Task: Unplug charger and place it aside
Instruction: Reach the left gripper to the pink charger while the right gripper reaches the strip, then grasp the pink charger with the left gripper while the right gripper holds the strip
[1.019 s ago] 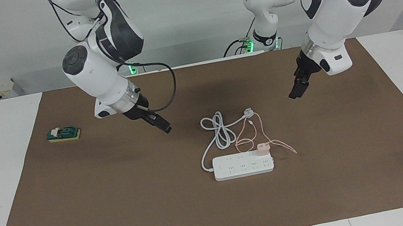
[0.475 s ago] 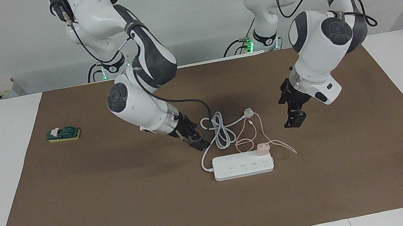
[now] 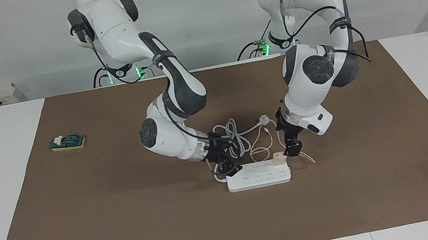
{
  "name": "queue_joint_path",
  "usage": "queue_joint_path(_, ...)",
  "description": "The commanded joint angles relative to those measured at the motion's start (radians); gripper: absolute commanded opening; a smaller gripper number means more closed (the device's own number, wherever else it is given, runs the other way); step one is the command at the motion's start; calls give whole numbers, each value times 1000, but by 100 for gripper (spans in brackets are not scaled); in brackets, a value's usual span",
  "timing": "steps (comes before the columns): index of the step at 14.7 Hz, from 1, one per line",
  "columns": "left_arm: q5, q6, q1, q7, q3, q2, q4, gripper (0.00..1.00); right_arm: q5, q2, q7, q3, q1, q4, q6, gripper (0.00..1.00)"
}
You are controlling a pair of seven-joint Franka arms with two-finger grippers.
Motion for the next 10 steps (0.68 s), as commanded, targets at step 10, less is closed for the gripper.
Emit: queue_joint_path(10, 49, 195, -31, -156, 16, 38, -75, 100, 66, 175, 20, 18, -19, 165, -8, 100)
